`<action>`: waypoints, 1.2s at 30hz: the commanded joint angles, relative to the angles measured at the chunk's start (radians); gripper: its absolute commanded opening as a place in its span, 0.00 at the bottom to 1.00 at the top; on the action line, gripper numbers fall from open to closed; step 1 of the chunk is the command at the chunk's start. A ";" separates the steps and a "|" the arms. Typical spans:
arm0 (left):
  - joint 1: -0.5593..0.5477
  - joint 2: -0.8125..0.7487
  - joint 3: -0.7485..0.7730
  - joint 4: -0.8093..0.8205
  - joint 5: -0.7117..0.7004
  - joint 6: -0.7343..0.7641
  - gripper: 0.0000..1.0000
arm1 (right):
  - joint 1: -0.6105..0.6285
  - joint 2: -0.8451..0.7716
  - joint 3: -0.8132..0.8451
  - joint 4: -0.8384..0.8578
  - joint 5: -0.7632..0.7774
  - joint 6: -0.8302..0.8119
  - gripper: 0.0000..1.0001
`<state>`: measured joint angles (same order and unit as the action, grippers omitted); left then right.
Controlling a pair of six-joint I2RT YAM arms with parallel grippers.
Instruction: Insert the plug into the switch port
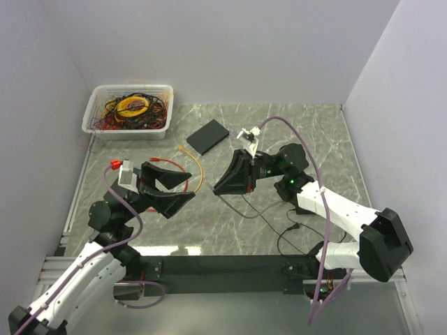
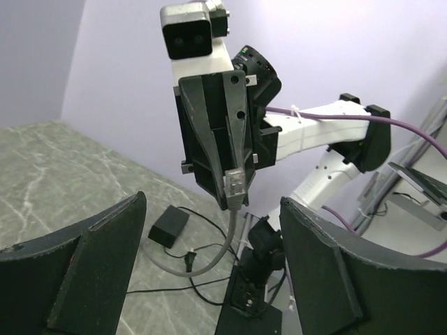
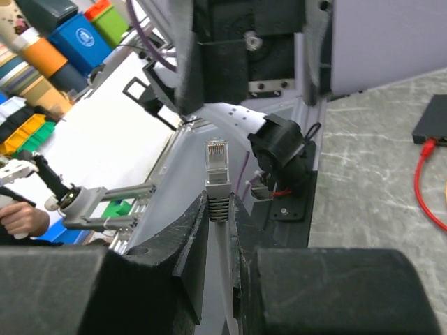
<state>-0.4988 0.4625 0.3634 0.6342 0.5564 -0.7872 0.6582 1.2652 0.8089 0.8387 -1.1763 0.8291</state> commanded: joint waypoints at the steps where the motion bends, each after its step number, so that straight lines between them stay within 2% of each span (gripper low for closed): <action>1: 0.003 0.065 -0.024 0.156 0.082 -0.052 0.83 | 0.032 0.006 -0.001 0.108 -0.023 0.048 0.03; 7: -0.001 0.146 -0.060 0.347 0.112 -0.102 0.77 | 0.073 0.052 0.009 0.175 -0.014 0.090 0.02; 10: -0.003 0.153 -0.066 0.390 0.123 -0.106 0.75 | 0.080 0.080 0.009 0.237 -0.013 0.133 0.02; 19: -0.004 0.114 -0.066 0.383 0.145 -0.098 0.66 | 0.080 0.135 0.021 0.302 -0.014 0.172 0.02; 26: -0.009 0.137 -0.092 0.446 0.163 -0.107 0.60 | 0.083 0.206 0.035 0.517 -0.022 0.340 0.02; 32: -0.026 0.179 -0.090 0.489 0.166 -0.101 0.57 | 0.101 0.235 0.045 0.537 -0.023 0.354 0.02; 36: -0.044 0.206 -0.077 0.506 0.171 -0.095 0.49 | 0.110 0.241 0.055 0.550 -0.020 0.366 0.02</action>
<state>-0.5278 0.6556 0.2745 1.0672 0.7017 -0.8852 0.7570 1.5066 0.8188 1.2785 -1.1976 1.1721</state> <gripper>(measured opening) 0.498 0.207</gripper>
